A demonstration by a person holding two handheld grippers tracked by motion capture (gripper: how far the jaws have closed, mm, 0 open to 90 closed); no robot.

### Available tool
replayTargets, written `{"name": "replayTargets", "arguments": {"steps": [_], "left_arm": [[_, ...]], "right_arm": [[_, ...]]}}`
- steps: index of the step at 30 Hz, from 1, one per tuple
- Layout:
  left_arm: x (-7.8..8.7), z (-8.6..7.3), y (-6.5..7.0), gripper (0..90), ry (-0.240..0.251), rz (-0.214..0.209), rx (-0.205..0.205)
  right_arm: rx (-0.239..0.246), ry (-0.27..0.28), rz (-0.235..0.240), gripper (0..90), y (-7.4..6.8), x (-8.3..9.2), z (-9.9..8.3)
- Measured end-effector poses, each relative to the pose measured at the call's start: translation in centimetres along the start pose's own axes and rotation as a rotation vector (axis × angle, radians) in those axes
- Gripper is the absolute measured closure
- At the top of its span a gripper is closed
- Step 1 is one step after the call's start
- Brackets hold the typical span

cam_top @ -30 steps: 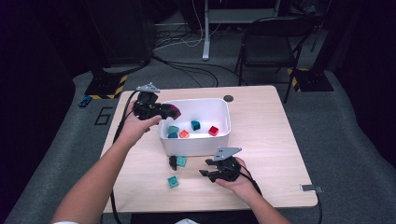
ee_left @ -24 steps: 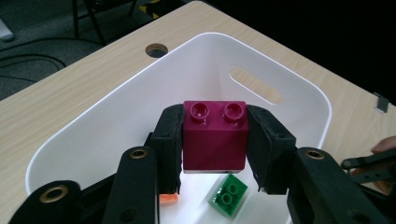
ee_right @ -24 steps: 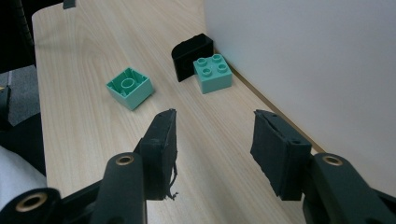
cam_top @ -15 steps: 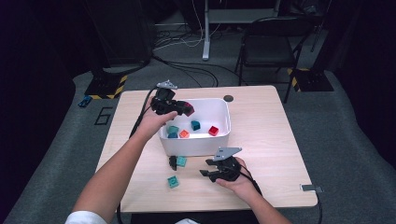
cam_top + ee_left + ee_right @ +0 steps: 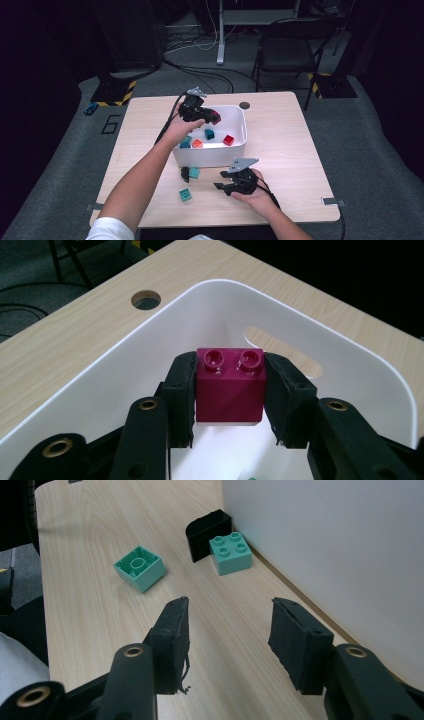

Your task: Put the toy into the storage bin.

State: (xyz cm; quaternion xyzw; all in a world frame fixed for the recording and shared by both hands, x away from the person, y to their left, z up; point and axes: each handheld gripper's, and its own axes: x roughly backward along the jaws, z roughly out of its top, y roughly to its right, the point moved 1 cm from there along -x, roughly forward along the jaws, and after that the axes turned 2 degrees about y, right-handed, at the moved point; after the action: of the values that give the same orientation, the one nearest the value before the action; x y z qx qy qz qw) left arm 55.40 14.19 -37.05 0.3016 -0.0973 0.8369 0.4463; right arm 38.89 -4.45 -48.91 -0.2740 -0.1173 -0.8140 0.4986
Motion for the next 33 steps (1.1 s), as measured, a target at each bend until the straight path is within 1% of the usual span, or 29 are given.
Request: {"name": "replayTargets", "arguments": {"steps": [2, 6, 7, 8, 9, 10, 13, 18, 19, 21, 23, 24, 25, 27, 29, 30, 31, 33], "left_arm": [[-0.8, -0.2, -0.1, 58.5, -0.022, -0.002, 0.003], [-1.4, -0.4, -0.3, 58.4, -0.023, -0.005, 0.01], [-1.6, -0.5, -0.3, 58.4, -0.029, -0.003, 0.005], [-2.0, -0.6, -0.3, 58.4, -0.045, -0.001, 0.001], [-2.0, -0.6, -0.3, 58.4, -0.045, -0.001, 0.001], [-2.1, -0.7, -0.4, 58.4, -0.057, -0.004, -0.005], [-2.5, -0.8, -0.3, 58.4, -0.058, -0.005, -0.001], [-3.0, -1.0, -0.3, 58.4, -0.085, -0.01, -0.008], [-3.0, -1.0, -0.4, 58.4, -0.087, -0.007, -0.008], [-3.1, -1.0, -0.4, 58.3, -0.086, -0.005, 0.004], [-3.0, -1.0, -0.4, 57.5, -0.089, -0.001, 0.0], [-2.9, -1.0, -0.5, 55.5, -0.094, -0.002, 0.003], [-2.9, -1.0, -0.5, 52.0, -0.088, -0.001, 0.007], [-2.6, -1.0, -0.5, 47.7, -0.084, 0.009, -0.002], [-2.5, -1.0, -0.5, 45.8, -0.081, 0.008, -0.003], [-2.2, -1.0, -0.4, 44.5, -0.067, 0.011, -0.003], [-2.1, -1.0, -0.4, 43.8, -0.062, 0.008, 0.007], [-1.9, -1.0, -0.4, 42.9, -0.058, 0.01, -0.001]], "right_arm": [[0.001, 0.004, 0.0, 49.5, 0.1, 0.0, 0.0], [0.001, 0.004, 0.002, 49.4, 0.1, 0.0, 0.0], [-0.001, 0.002, 0.003, 49.4, 0.0, 0.0, 0.0], [0.0, 0.0, 0.002, 49.4, 0.0, 0.0, 0.0], [0.003, 0.0, 0.003, 49.4, 0.0, 0.0, 0.0], [0.002, 0.0, 0.005, 49.4, -0.1, -0.1, 0.0], [0.007, -0.003, 0.009, 49.4, -0.1, -0.1, 0.0], [0.005, -0.004, 0.008, 49.3, -0.1, -0.2, 0.0], [0.009, -0.003, 0.009, 49.3, 0.0, -0.2, 0.0], [0.013, -0.005, 0.008, 49.2, -0.1, -0.3, 0.0], [0.013, -0.006, 0.011, 49.2, -0.1, -0.3, 0.0], [0.013, -0.006, 0.011, 49.2, -0.1, -0.3, 0.0], [0.002, -0.008, 0.01, 49.2, -0.1, -0.3, -0.1], [0.002, -0.007, 0.009, 49.2, -0.1, -0.3, -0.1], [0.003, -0.007, 0.007, 49.1, -0.1, -0.3, -0.1], [-0.001, -0.008, 0.006, 49.0, -0.1, -0.3, -0.1], [0.01, -0.006, 0.004, 49.0, 0.0, -0.3, -0.1], [0.003, -0.007, 0.004, 49.0, 0.0, -0.3, -0.1]]}}
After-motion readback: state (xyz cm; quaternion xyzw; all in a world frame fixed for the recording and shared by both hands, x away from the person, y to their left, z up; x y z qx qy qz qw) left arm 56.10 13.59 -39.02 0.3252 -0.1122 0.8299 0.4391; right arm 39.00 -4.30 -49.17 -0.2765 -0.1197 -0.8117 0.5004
